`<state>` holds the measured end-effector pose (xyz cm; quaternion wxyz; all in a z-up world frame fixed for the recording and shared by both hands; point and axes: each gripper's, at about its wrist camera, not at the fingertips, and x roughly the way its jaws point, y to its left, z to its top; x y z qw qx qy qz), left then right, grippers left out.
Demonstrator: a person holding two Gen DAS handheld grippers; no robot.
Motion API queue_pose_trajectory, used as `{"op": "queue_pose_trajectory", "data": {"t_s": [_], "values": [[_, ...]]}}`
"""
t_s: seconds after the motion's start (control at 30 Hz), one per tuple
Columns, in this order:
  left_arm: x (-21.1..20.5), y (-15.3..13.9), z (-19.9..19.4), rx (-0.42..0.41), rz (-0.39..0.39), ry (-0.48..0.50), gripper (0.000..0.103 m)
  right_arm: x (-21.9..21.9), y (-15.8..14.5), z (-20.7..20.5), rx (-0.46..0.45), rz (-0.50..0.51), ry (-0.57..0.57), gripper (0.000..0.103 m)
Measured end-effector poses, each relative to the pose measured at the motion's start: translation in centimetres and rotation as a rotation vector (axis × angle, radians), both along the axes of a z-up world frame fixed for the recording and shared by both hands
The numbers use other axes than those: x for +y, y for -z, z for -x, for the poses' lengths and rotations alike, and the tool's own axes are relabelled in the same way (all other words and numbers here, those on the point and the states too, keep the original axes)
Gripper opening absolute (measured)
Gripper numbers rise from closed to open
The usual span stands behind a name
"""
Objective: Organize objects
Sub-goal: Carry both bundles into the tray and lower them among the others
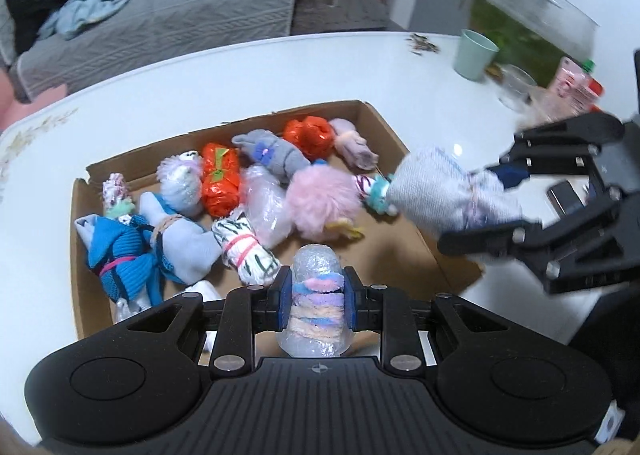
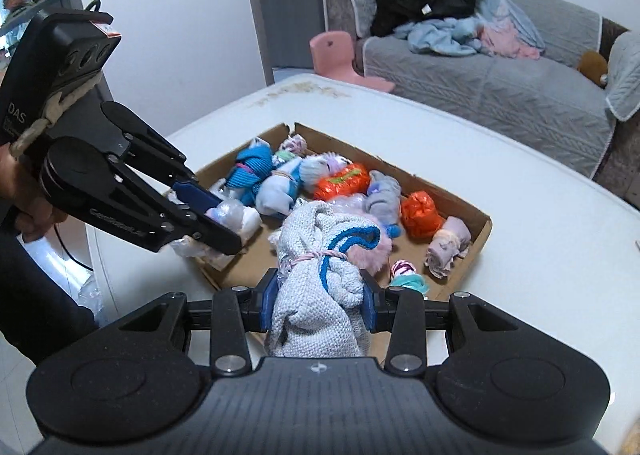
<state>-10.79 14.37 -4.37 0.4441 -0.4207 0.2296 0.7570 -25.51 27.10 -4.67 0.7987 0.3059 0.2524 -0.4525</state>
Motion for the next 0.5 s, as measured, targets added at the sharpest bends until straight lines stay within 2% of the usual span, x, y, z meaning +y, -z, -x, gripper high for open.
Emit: {"op": "queue_pose_trajectory", "data": {"t_s": [0.1, 0.5], "values": [[0.5, 0.4, 0.2, 0.024, 0.008, 0.005, 0.031, 0.1, 0.2, 0.1, 0.004, -0.013, -0.007, 0.037], [0.9, 3.1, 1.1, 0.008, 0.074, -0.013, 0.031, -1.0, 1.7, -0.7, 0.03, -0.08, -0.014, 0.037]]}}
